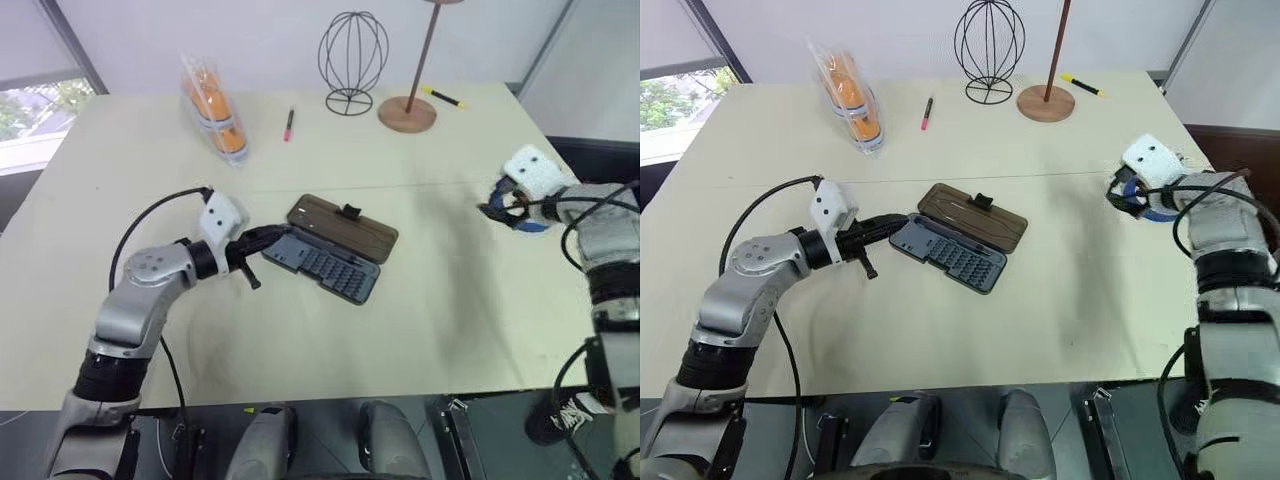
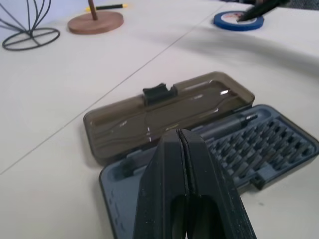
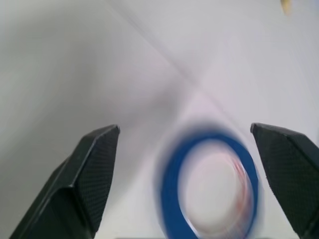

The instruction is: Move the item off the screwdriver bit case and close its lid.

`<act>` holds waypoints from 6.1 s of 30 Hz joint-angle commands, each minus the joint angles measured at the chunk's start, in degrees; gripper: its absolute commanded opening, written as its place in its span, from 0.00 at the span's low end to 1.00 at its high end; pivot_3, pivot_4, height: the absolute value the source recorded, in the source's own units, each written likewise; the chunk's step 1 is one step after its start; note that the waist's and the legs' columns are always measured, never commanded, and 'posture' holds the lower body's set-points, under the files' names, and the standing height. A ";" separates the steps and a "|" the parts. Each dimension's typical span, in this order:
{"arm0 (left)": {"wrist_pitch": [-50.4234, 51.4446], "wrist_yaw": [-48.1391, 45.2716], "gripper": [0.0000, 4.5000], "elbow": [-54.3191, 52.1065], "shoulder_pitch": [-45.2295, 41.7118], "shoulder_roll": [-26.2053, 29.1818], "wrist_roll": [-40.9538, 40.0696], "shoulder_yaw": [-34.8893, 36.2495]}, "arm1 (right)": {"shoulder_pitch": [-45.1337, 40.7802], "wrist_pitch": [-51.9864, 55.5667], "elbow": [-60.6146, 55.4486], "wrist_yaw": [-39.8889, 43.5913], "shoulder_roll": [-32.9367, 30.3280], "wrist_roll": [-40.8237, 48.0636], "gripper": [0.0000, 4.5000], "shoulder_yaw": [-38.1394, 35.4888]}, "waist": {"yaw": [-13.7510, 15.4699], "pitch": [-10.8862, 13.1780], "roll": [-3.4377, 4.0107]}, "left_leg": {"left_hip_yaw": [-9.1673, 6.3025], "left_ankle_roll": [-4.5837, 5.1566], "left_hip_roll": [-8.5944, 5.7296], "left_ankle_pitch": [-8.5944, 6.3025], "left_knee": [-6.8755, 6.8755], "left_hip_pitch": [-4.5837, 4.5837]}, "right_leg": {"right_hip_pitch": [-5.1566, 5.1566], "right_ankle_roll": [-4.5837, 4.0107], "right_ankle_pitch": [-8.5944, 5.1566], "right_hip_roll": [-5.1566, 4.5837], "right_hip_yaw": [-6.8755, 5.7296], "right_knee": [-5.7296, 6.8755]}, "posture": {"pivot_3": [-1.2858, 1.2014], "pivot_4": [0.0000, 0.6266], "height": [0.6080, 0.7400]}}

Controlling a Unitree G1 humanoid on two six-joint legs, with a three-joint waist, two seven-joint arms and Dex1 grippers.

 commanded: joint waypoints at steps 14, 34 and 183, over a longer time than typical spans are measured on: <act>-2.06 -0.53 0.00 6.53 -1.22 -0.38 -0.17 2.07 | 5.75 19.69 -30.18 -2.58 11.62 7.69 0.97 7.13 | 0.18 -0.01 -0.03 | -0.32 0.06 -0.08 -0.03 0.06 -0.07 | -0.05 0.07 0.04 -0.01 -0.02 0.01 | 0.52 0.24 1.00; 0.89 3.06 0.00 1.06 1.25 -0.78 -2.00 4.01 | -3.79 3.95 0.92 -1.10 15.69 3.78 0.97 11.34 | 0.02 -0.01 -0.03 | -0.30 0.04 -0.07 -0.02 0.06 -0.06 | -0.06 0.05 0.05 0.00 -0.01 0.03 | 0.52 0.24 1.00; 8.64 -4.84 0.00 -5.57 20.12 4.35 -9.57 0.79 | -10.46 -32.89 16.51 12.12 19.76 -5.63 0.84 17.02 | -0.04 -0.03 -0.04 | -0.32 0.00 -0.03 0.00 -0.08 0.04 | -0.06 -0.02 0.09 0.02 0.03 -0.01 | 0.52 0.24 1.00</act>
